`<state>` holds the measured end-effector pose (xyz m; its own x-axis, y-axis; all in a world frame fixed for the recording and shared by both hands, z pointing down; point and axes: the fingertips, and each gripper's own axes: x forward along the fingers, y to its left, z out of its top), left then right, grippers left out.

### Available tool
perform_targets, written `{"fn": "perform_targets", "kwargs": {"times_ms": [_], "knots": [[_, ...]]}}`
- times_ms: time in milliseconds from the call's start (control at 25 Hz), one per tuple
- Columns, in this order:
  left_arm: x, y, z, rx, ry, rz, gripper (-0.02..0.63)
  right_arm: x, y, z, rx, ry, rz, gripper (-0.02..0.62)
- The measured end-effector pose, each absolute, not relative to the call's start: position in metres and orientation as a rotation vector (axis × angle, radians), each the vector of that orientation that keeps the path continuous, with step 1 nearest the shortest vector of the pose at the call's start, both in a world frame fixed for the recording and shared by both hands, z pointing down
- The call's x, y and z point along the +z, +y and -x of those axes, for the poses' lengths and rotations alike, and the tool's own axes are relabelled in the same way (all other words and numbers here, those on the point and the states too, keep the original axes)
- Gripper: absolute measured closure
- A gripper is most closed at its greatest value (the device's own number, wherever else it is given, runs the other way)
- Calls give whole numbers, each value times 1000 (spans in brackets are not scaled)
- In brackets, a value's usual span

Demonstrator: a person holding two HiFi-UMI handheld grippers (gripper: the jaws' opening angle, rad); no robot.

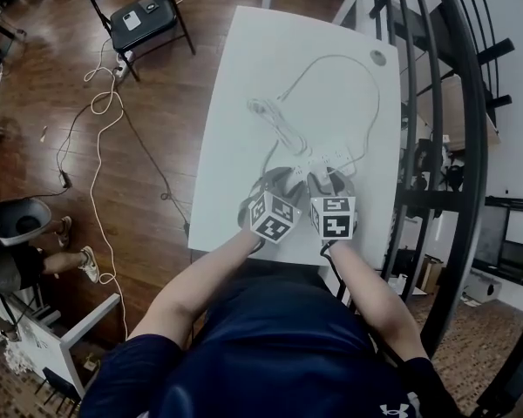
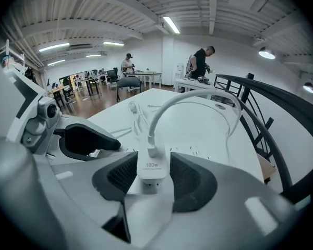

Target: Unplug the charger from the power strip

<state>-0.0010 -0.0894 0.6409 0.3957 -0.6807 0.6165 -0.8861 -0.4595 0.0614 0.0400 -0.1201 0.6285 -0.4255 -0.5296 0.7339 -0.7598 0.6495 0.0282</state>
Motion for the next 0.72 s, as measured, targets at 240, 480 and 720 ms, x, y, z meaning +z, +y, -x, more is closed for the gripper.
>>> {"fn": "perform_targets", "kwargs": {"times_ms": [240, 480, 720], "knots": [[642, -89, 1, 719, -1381, -2349, 443, 632, -122, -40, 393, -2129, -997, 439], [642, -90, 1, 722, -1402, -2347, 443, 633, -122, -38, 365, -2128, -972, 453], [642, -90, 1, 714, -1401, -2345, 443, 633, -122, -39, 368, -2122, -976, 453]]}}
